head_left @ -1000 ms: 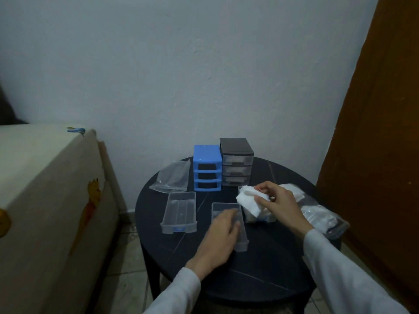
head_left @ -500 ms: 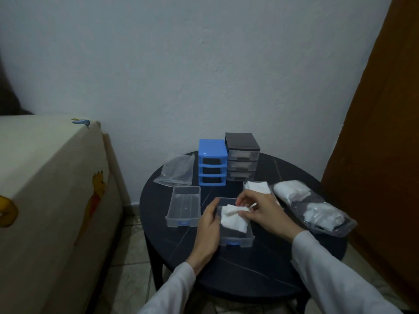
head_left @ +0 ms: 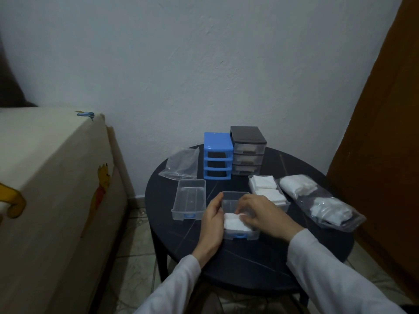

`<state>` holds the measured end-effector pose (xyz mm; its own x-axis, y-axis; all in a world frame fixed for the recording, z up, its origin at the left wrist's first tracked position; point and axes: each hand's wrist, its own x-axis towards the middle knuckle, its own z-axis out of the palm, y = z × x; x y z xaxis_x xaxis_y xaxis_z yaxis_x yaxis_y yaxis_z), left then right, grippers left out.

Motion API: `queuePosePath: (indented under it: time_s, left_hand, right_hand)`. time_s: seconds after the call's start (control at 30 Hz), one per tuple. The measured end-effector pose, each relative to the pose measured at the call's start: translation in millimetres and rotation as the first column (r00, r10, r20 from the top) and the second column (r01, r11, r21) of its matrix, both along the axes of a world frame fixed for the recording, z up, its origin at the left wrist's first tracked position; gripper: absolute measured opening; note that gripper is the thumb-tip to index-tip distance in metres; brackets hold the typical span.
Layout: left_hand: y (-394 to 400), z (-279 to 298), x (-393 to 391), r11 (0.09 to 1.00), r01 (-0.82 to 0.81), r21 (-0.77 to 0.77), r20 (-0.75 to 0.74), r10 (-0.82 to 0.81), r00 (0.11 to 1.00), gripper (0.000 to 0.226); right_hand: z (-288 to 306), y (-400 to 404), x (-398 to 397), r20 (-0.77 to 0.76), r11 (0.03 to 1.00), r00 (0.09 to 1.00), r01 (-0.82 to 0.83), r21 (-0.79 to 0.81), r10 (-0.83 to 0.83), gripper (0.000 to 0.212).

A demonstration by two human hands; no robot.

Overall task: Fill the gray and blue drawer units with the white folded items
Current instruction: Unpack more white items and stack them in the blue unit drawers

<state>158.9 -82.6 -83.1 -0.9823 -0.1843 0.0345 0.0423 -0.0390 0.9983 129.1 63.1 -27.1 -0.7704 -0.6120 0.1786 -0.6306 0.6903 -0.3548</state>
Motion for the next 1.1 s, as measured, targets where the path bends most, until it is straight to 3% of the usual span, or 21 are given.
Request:
queuePosePath:
  time_s: [0.13,0.5,0.63,0.8,0.97,1.1]
  left_hand:
    - [-1,-1,0,1.0,-0.004,-0.018,-0.013,0.004,1.0,0.044]
    - [2,1,3,0.998,-0.004,-0.067,-0.044,0.001,0.999,0.044]
    - [1,5,8,0.993,-0.022,-0.116,-0.076,0.013,0.997,0.047]
    - [16,24,19,0.954,-0.106,-0.281,-0.29,0.022,0.957,0.048]
    - [70,49,18,0.953,-0.002,-0.303,-0.444,-0.139,0.885,0.04]
    - [118,50,8,0.931,0.123,-0.344,-0.428,-0.272,0.862,0.028]
  right_hand:
    - [-2,-3,8,-0.078,0.999,0.997,0.011,-0.041,-0.014,0.021]
    - [-7,-10,0,0.108,0.995,0.993,-0.049,0.086,0.039,0.034]
    - [0,-5,5,0.125,0.995,0.992,-0.008,-0.101,0.02,0.024]
    - [19,30,15,0.079,0.963,0.994,0.087,-0.254,-0.069,0.018]
    - [27,93,24,0.047,0.922,0.962,0.273,-0.276,-0.271,0.016]
    - [22,140,33,0.051,0.839,0.886,0.452,-0.303,-0.46,0.013]
